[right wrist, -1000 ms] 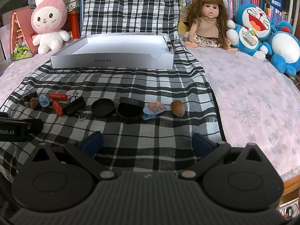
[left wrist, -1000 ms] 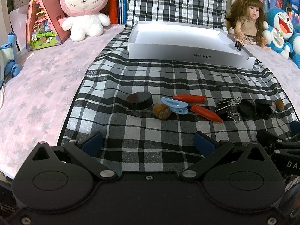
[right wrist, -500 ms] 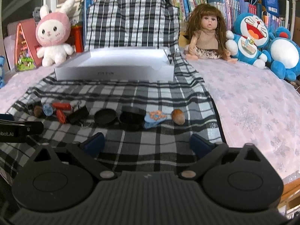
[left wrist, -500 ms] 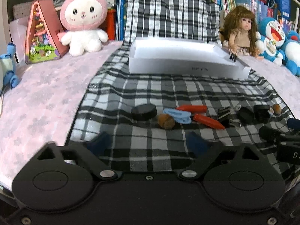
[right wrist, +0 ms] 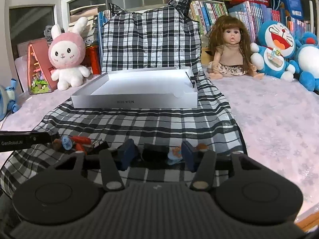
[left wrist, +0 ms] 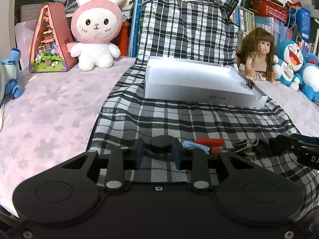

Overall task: Organize rigid objects
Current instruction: 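Grasp a black round cap with the left tool while the right tool grasps another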

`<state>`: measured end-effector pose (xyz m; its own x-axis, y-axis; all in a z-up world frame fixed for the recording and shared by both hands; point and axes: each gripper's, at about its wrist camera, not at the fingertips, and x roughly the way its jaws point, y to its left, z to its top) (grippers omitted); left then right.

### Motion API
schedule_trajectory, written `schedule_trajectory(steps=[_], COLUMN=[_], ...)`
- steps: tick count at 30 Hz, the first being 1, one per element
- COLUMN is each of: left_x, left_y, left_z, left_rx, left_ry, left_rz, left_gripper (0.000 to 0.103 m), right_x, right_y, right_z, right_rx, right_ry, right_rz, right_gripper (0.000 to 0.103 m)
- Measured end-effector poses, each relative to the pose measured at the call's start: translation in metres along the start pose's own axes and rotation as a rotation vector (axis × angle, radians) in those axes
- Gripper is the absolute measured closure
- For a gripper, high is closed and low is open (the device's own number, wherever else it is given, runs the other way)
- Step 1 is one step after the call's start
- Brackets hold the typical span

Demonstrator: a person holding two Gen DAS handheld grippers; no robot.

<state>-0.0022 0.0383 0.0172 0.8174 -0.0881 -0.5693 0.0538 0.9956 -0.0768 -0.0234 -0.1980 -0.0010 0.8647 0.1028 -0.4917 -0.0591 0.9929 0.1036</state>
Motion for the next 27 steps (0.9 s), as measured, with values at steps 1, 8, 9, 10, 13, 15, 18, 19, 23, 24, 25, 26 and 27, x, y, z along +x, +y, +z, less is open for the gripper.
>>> schedule_trajectory(steps=[1,8,9,10,13,15,18,19,23,24,25,26,27], left_x=[0.002,0.013,0.015,0.016,0.020,0.023,0.023,0.022,0.016,0.015,0.014,0.013,0.013], left_y=[0.000,-0.003,-0.003,-0.003,-0.004,-0.005,-0.004,-0.004,-0.005,-0.005,-0.005,-0.005,-0.004], left_z=[0.001,0.001,0.001,0.001,0.001,0.000,-0.001,-0.002,0.001,0.003,0.005,0.007,0.009], left_rx=[0.002,0.013,0.012,0.011,0.012,0.017,0.011,0.008,0.013,0.013,0.012,0.007,0.001], left_ry=[0.000,-0.002,-0.001,0.000,0.000,0.005,0.006,0.001,-0.027,-0.031,-0.033,-0.032,-0.030], left_rz=[0.001,0.000,-0.001,-0.001,-0.006,-0.011,-0.027,-0.027,-0.034,-0.039,-0.046,-0.058,-0.069], left_gripper=[0.072,0.065,0.065,0.065,0.065,0.067,0.072,0.072,0.072,0.072,0.072,0.072,0.072], right_x=[0.002,0.013,0.014,0.015,0.019,0.021,0.019,0.018,0.015,0.015,0.015,0.015,0.015], right_y=[0.001,0.010,0.010,0.009,0.008,0.008,0.009,0.009,0.011,0.011,0.011,0.011,0.011], right_z=[0.001,0.002,0.003,0.004,0.004,0.004,0.002,0.003,0.007,0.008,0.009,0.010,0.012], right_rx=[-0.002,-0.035,-0.033,-0.029,-0.016,-0.022,-0.037,-0.038,-0.047,-0.048,-0.048,-0.047,-0.045], right_ry=[0.006,0.035,0.037,0.040,0.062,0.072,0.060,0.056,0.043,0.040,0.039,0.039,0.038], right_rz=[0.002,-0.011,-0.012,-0.012,-0.025,-0.027,-0.028,-0.021,-0.016,-0.015,-0.014,-0.012,-0.009], right_gripper=[0.048,0.053,0.053,0.055,0.062,0.065,0.066,0.066,0.066,0.066,0.066,0.066,0.066])
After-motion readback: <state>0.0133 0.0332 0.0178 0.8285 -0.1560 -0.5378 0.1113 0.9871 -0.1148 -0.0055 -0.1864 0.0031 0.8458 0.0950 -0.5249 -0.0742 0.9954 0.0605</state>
